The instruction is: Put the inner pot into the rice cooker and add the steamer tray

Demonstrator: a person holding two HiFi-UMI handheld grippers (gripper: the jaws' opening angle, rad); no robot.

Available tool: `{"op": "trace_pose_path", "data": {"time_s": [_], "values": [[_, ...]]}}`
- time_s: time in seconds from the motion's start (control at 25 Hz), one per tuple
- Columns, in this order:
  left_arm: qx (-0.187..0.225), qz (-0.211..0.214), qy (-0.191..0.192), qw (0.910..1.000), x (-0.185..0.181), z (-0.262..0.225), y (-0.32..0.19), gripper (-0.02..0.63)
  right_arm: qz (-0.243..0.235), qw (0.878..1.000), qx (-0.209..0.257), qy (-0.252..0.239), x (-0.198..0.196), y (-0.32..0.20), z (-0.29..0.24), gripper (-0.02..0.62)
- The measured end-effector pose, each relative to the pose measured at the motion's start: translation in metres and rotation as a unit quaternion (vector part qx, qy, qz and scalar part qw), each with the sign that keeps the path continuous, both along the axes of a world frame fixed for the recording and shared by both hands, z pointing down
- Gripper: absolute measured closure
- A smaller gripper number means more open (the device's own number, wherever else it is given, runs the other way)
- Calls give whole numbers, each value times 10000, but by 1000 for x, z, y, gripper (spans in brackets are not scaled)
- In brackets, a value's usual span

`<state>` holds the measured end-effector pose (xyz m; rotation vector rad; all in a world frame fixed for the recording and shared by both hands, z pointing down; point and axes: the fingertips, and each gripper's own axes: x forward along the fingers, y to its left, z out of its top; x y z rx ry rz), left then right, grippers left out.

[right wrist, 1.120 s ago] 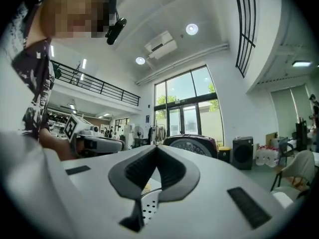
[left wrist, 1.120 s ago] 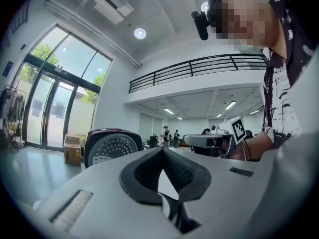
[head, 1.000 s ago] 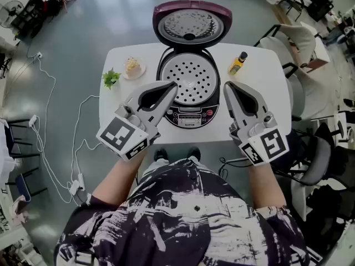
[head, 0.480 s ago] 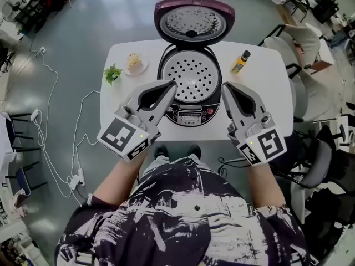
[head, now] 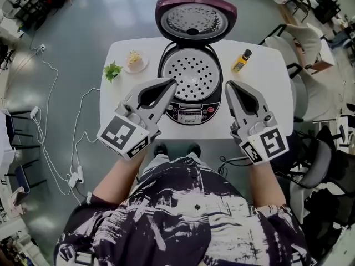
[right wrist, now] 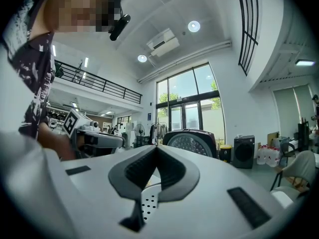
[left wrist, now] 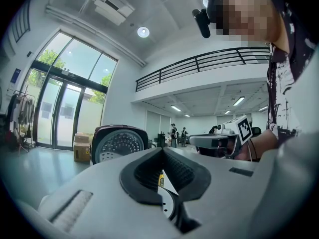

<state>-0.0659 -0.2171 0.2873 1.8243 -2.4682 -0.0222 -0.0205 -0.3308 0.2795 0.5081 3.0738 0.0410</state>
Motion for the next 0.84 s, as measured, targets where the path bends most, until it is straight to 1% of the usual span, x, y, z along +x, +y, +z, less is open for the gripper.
{"op": "trace_pose_path", "data": {"time_s": [0.84], "values": [[-53, 60, 6, 10000, -3, 7, -5, 601, 31, 10000, 48, 53, -2, -4, 8, 598]]}}
